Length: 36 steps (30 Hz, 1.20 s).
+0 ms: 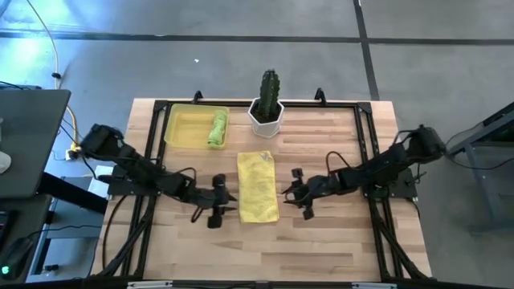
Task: Roll microfiber towels into tight, uniform cylinder then place into a basket
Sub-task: Roll the yellow microfiber towel
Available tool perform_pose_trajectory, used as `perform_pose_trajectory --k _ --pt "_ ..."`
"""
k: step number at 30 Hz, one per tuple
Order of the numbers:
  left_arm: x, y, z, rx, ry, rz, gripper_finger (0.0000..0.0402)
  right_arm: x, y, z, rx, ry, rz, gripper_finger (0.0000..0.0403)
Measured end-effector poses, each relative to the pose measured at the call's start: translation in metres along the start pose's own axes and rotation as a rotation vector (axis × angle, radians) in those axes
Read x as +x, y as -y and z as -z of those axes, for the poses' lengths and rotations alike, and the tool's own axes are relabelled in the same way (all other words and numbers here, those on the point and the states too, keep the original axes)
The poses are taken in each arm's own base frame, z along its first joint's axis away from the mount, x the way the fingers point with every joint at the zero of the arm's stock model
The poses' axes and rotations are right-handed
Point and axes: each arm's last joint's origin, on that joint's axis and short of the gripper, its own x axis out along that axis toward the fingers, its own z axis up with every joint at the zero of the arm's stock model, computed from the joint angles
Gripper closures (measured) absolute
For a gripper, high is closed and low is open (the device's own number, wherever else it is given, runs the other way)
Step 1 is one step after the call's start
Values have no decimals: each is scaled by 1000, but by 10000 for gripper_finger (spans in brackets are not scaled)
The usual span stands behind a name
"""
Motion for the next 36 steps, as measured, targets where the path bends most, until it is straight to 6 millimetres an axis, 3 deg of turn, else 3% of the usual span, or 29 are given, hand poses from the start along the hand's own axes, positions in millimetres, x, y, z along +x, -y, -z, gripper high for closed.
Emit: perform_pose_trajectory --k 16,27,36 --pt "5 6 -4 28 -10 30 261 6 3 -1 41 -78 -17 267" --pt "17 9 0 225 9 29 261 18 -10 2 22 -48 -107 267" --pt "40 18 2 435 -29 96 261 26 -22 7 -130 -35 -136 267"
